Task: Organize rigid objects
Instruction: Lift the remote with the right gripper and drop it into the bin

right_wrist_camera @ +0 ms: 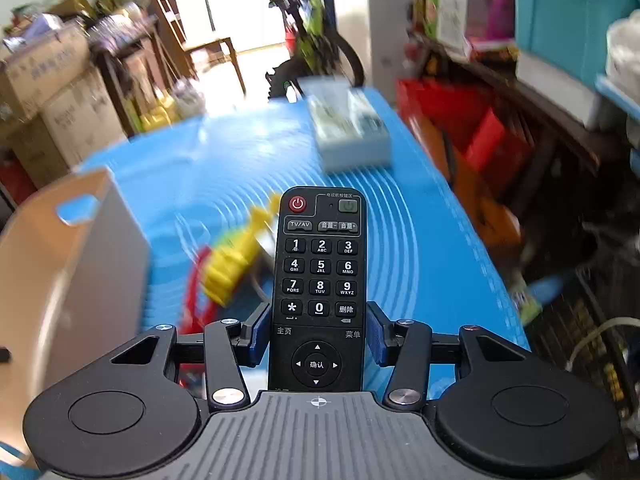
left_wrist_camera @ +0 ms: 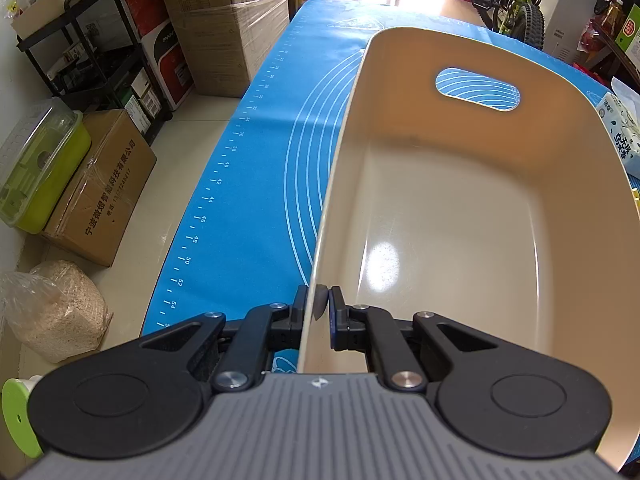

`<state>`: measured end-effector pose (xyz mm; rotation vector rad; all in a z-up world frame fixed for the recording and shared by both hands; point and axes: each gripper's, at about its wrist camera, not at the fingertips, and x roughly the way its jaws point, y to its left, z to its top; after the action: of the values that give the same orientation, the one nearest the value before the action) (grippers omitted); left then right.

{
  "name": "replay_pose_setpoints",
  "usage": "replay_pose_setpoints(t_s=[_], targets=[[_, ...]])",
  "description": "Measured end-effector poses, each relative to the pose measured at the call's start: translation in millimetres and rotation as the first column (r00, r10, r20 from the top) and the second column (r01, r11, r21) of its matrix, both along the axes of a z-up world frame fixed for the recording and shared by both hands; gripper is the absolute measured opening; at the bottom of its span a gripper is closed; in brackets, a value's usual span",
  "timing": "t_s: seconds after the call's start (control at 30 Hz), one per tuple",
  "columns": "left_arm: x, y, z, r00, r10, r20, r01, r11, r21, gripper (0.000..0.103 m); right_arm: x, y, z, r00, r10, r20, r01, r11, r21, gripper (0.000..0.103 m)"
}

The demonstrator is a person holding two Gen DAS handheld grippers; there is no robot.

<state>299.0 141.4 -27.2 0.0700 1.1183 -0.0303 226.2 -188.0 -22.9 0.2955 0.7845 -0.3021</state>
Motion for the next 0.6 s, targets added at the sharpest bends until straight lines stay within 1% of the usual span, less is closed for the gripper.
replay_pose_setpoints(t_s=[0.17,0.33,0.47,0.6], targets=[[0.5,0.6,-0.2,1.0,-0.001,0.0,0.001,1.0,0.003,0.011,16.9,20.3,38.5,0.993,0.065,0.101,-0.065,0.998,-0.006,0.054],[0.6,0.7,-0.3,1.0,-0.001,0.0,0.001,1.0,0.003,0.011,39.7,48.3,67.0,0.976,0.141,0.165,-0.142,0.99,-0.006,0.054],[0.3,0.0,-0.3,1.0,-0.001,0.0,0.001,1.0,0.004,0.011,59.2,77.1,78.2,0.96,0.207,0.188,-0.21,0.978,-0.006,0.054],[0.8,1.0,-0.1,1.0,-0.003,-0.001,0.003,1.0,0.006,0.011,80.4,111.5,76.6,0.942,0.286,0.177,-0.287,0.958,-0.02,0.054]])
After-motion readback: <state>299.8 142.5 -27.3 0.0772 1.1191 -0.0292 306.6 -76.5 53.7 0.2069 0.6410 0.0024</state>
